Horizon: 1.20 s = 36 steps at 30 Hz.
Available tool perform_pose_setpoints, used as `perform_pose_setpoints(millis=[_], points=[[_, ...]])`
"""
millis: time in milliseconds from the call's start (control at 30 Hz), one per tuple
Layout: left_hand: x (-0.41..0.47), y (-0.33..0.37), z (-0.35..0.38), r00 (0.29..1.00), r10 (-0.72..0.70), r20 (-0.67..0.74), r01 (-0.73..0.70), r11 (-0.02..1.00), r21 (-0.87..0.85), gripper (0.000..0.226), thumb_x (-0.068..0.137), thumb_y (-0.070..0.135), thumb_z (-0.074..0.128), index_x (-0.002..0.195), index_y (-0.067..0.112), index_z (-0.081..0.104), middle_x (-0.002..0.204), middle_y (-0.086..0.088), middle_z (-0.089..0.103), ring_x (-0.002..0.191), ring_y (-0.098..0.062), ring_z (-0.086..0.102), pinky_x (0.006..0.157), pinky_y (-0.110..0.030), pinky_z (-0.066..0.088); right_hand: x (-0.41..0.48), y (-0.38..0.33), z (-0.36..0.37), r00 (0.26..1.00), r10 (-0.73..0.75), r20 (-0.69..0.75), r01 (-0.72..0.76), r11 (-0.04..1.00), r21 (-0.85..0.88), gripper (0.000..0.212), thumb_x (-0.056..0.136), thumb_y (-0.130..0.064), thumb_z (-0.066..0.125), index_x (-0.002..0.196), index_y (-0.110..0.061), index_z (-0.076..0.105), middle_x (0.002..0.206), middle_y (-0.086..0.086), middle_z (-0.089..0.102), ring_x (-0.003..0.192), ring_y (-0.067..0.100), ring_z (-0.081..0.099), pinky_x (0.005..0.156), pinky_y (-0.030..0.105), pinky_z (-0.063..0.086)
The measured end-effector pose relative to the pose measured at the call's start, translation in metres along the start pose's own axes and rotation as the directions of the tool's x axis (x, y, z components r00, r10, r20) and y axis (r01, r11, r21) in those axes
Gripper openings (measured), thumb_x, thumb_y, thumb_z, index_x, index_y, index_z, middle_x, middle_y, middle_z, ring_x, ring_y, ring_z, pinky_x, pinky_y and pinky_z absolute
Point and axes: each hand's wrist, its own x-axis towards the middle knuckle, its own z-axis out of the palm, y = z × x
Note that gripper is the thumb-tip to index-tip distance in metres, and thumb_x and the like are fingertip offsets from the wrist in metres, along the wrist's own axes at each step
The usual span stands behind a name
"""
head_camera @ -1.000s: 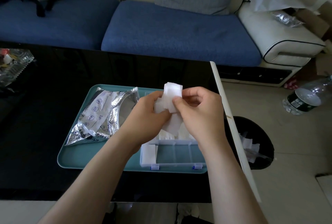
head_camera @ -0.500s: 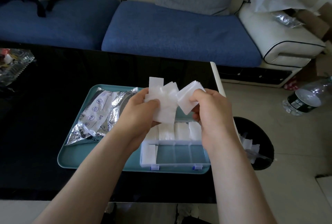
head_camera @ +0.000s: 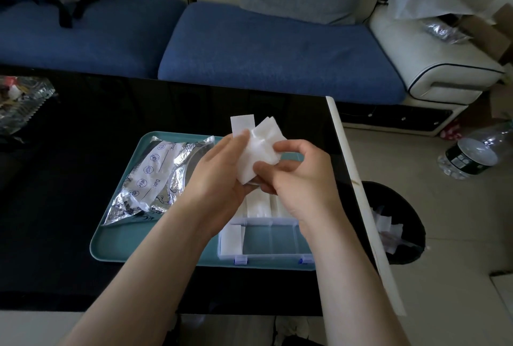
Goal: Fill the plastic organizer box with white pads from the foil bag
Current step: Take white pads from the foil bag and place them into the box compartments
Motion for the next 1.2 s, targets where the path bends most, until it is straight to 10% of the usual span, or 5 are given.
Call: perform_pose_setpoints(millis=[233,533,867,1067,1200], points=[[0.003,-0.002,-0.003,0.996,0.09,-0.02,-0.088,0.991,0.097,0.031,0.109,0.003,0.048,0.136,0.01,0.062,0.122,-0.012,0.076,0.113,-0.032,0.074,0.093,-0.045,0.063,0.001,0.002,0.002,0.995,-0.065,-0.077,0.051,0.984,-0.171,0.041,0.084,-0.014,0.08,0.117,-0.03,0.062,0.092,-0.004,0.072,0.075,0.005,0.069,0.057,0.013,0.049],[0.005,-0.002,-0.006,0.996,0.072,-0.049,-0.07,0.997,0.037,0.029,0.109,0.003,0.047,0.134,0.007,0.062,0.124,-0.015,0.075,0.111,-0.031,0.075,0.088,-0.044,0.064,0.006,0.006,0.001,0.998,0.029,-0.057,-0.031,0.999,-0.028,0.031,0.089,-0.008,0.077,0.113,-0.027,0.075,0.091,-0.006,0.08,0.086,0.009,0.076,0.082,0.031,0.064],[0.004,0.003,-0.005,0.986,-0.003,-0.167,-0.015,0.995,-0.103,0.023,0.11,0.008,0.048,0.127,0.007,0.062,0.129,-0.016,0.07,0.112,-0.033,0.074,0.092,-0.053,0.062,0.007,-0.003,-0.007,0.983,-0.09,-0.163,0.108,0.989,0.105,0.028,0.091,-0.003,0.064,0.081,-0.025,0.079,0.073,-0.014,0.075,0.064,-0.006,0.065,0.055,0.011,0.048],[0.002,0.004,0.001,0.988,-0.056,-0.145,0.029,0.982,-0.185,0.036,0.114,0.029,0.039,0.128,0.003,0.061,0.11,-0.017,0.079,0.099,-0.03,0.078,0.077,-0.046,0.065,0.003,0.002,0.008,1.0,-0.01,0.02,0.009,0.998,0.065,0.029,0.089,-0.008,0.078,0.114,-0.024,0.076,0.092,-0.004,0.079,0.078,0.005,0.075,0.066,0.016,0.056],[0.002,0.001,0.001,0.987,-0.073,-0.144,0.045,0.981,-0.187,0.034,0.112,0.018,0.038,0.134,0.003,0.06,0.119,-0.021,0.076,0.11,-0.036,0.075,0.096,-0.051,0.06,0.003,0.009,0.011,0.988,-0.155,-0.023,0.148,0.969,-0.198,0.047,0.089,-0.013,0.081,0.13,-0.031,0.066,0.115,-0.012,0.063,0.105,0.006,0.064,0.078,0.019,0.057]])
